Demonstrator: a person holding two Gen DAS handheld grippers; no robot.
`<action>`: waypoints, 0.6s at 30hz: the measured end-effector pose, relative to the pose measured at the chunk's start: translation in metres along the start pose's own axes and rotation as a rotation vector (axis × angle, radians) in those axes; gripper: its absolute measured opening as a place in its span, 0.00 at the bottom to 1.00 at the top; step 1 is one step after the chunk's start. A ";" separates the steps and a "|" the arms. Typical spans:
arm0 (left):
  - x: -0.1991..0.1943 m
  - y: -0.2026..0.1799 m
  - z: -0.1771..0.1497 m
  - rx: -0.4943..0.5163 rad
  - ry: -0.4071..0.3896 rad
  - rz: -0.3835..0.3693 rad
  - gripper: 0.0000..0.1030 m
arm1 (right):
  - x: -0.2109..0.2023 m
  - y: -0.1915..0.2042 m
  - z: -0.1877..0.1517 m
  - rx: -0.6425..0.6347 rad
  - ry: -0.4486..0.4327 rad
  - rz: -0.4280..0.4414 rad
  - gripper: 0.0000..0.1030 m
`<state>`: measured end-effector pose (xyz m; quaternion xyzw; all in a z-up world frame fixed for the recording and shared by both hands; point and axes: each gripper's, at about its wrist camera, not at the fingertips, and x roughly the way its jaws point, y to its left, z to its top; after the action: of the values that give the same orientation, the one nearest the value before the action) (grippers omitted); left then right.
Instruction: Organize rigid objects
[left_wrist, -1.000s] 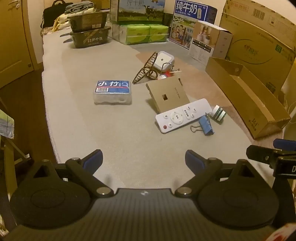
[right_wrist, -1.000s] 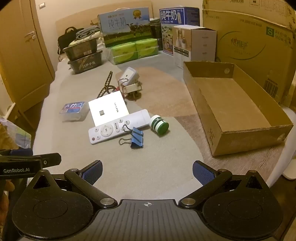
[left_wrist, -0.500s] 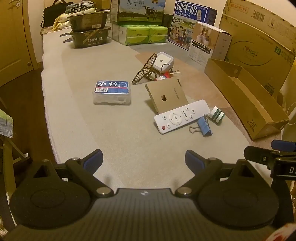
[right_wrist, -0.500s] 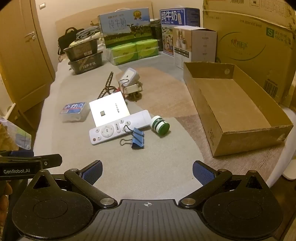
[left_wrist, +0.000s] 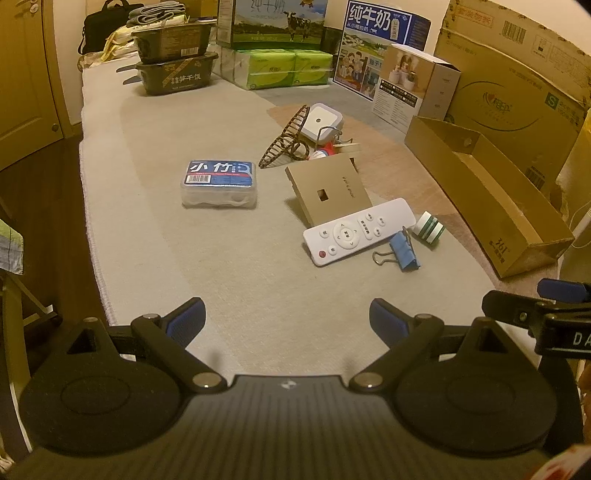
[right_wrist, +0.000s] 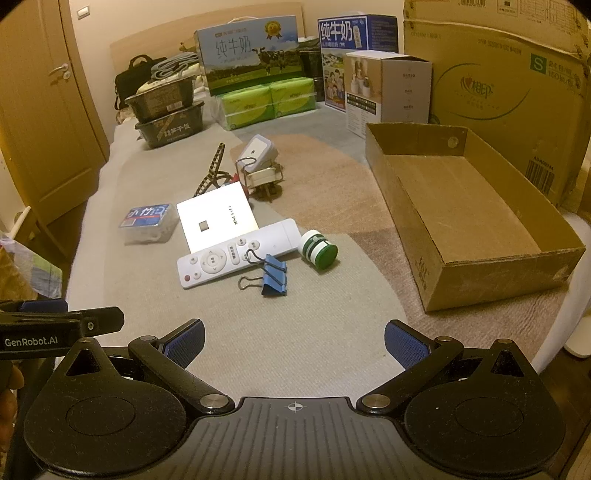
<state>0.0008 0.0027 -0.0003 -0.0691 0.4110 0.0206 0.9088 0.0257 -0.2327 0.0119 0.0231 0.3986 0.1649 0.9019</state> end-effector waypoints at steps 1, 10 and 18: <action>0.000 0.000 0.000 0.000 0.000 0.000 0.92 | 0.000 0.000 0.000 0.000 0.000 0.001 1.00; 0.000 -0.001 0.001 0.001 -0.001 0.000 0.92 | 0.000 0.002 0.000 -0.003 -0.006 0.004 1.00; 0.000 -0.001 0.002 0.001 0.000 0.001 0.92 | 0.000 0.003 0.000 -0.003 -0.013 0.008 1.00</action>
<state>0.0023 0.0018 0.0005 -0.0687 0.4110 0.0208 0.9088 0.0251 -0.2297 0.0127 0.0243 0.3923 0.1688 0.9039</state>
